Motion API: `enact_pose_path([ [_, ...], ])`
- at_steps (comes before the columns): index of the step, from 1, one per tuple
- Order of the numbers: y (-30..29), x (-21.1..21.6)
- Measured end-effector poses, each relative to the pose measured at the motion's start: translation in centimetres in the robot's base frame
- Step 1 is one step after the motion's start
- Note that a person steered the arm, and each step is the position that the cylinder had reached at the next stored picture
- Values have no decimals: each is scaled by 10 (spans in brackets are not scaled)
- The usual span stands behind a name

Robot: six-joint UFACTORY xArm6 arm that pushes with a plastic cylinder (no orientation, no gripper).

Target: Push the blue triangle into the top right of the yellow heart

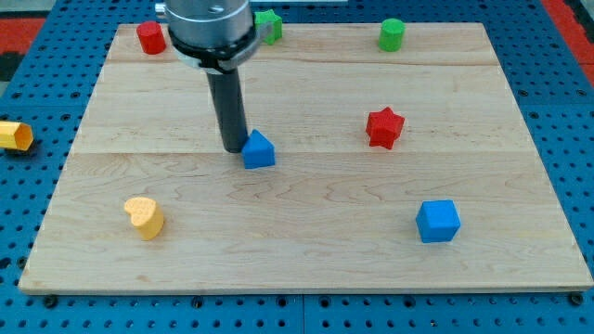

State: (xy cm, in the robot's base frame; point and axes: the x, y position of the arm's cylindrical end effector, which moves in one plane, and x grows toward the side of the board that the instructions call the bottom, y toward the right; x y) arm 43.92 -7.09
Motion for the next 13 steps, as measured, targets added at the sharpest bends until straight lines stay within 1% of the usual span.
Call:
enact_pose_path([
  [1,38,-45],
  [2,64,-33],
  [3,27,0],
  [4,29,23],
  [5,8,56],
  [6,-49,69],
  [7,-26,69],
  [8,-34,69],
  [10,-76,69],
  [13,-93,69],
])
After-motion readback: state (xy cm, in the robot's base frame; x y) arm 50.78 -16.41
